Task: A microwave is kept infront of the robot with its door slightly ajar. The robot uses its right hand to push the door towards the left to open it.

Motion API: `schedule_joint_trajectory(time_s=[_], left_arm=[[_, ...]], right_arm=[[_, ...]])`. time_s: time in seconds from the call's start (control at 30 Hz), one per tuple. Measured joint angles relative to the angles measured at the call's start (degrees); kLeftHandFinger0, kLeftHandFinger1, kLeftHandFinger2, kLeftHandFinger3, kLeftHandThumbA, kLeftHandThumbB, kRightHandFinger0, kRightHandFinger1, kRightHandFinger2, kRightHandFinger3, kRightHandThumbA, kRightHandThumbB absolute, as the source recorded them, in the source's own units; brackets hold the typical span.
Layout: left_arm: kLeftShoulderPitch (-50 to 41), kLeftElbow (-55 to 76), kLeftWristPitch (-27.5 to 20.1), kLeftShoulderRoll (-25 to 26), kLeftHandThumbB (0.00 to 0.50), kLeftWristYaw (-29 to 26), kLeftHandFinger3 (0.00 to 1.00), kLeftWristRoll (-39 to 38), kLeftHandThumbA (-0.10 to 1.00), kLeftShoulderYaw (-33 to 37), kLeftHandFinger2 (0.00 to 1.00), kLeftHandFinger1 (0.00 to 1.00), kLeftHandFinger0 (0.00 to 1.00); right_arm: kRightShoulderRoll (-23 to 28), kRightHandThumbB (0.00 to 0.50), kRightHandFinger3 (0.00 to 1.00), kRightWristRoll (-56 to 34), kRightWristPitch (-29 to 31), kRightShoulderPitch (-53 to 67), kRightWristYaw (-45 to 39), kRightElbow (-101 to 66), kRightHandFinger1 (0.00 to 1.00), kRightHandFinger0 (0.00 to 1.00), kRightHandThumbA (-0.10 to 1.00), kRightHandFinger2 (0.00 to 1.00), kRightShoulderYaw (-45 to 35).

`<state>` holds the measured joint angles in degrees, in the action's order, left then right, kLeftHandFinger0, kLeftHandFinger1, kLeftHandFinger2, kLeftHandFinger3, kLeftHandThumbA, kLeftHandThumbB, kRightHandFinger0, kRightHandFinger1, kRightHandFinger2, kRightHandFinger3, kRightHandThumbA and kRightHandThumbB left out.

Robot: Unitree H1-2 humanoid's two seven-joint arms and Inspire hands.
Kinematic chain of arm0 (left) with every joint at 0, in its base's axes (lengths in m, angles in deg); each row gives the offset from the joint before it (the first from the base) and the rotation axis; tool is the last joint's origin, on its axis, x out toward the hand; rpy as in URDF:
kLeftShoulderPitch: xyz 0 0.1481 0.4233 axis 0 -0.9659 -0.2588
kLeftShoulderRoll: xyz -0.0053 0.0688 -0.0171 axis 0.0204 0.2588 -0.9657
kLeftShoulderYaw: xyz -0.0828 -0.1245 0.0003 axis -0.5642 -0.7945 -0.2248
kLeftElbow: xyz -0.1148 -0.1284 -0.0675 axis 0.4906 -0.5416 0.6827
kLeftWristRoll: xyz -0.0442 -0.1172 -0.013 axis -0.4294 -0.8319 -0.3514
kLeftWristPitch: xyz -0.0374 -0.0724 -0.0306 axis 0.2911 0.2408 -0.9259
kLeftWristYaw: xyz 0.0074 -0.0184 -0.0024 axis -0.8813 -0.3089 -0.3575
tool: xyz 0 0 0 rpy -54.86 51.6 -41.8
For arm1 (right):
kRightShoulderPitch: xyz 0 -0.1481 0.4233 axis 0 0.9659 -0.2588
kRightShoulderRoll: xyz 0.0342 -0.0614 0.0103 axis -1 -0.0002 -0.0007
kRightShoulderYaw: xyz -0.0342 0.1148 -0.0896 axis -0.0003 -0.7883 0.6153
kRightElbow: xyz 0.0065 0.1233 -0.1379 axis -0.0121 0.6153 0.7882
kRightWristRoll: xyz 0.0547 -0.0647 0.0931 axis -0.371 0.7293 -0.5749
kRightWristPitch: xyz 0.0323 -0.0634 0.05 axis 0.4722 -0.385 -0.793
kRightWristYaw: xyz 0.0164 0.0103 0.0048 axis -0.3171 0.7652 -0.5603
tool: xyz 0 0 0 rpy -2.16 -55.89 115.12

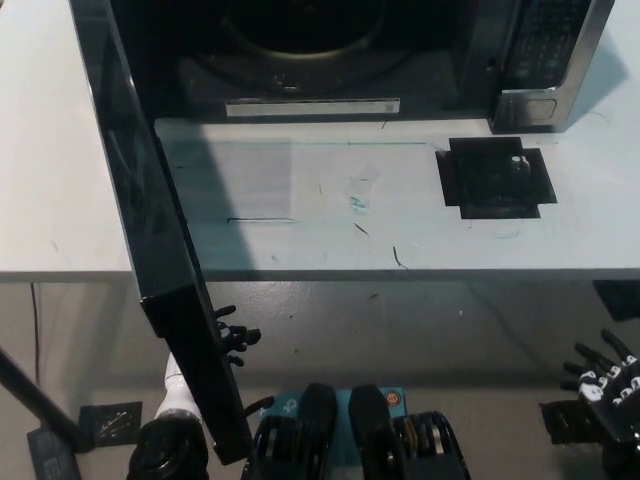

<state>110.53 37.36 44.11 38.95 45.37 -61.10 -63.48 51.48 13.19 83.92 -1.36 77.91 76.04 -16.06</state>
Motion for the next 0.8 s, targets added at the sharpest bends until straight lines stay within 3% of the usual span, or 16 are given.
schedule_joint_trajectory(time_s=[0.13, 0.2, 0.33, 0.5, 0.8], left_arm=[[0.59, 0.03, -0.01, 0.0, 0.034, -0.04, 0.58, -0.05, 0.06, -0.15, 0.41, 0.31, 0.27], [0.93, 0.05, -0.05, 0.06, 0.05, -0.04, 0.58, -0.04, 0.09, -0.15, 0.4, 0.31, 0.27], [1.1, 0.0, -0.39, 0.13, 0.029, -0.03, 0.6, -0.04, 0.09, -0.15, 0.42, 0.32, 0.29], [1.44, 0.05, -0.4, 0.15, 0.052, -0.08, 0.58, -0.12, 0.1, -0.61, 0.43, 0.34, 0.3], [1.9, 0.03, -0.69, 0.27, 0.015, -0.1, 0.6, -0.09, 0.07, -0.77, 0.45, 0.35, 0.31]], right_arm=[[-1.13, 0.238, 0.83, 1.05, 3.15, -2.92, 2.07, 5.71, 0.59, 0.45, 0.37, 0.68, -1.48], [-1.54, 0.264, 0.8, 1.47, 4.43, -3.76, 2.84, 7.5, 0.53, 0.36, 0.37, 0.65, -1.81], [-1.96, 0.248, 0.81, 2.32, 6.56, -4.19, 4.12, 9.92, 0.54, 0.36, 0.36, 0.64, -2.04], [-2.42, 0.216, 0.81, 4.18, 8.13, -4.28, 5.85, 10.83, 0.55, 0.4, 0.32, 0.63, -1.77], [-2.68, 0.233, 0.84, 6.19, 9.29, -4.27, 6.98, 10.84, 0.55, 0.41, 0.31, 0.64, -1.24]])
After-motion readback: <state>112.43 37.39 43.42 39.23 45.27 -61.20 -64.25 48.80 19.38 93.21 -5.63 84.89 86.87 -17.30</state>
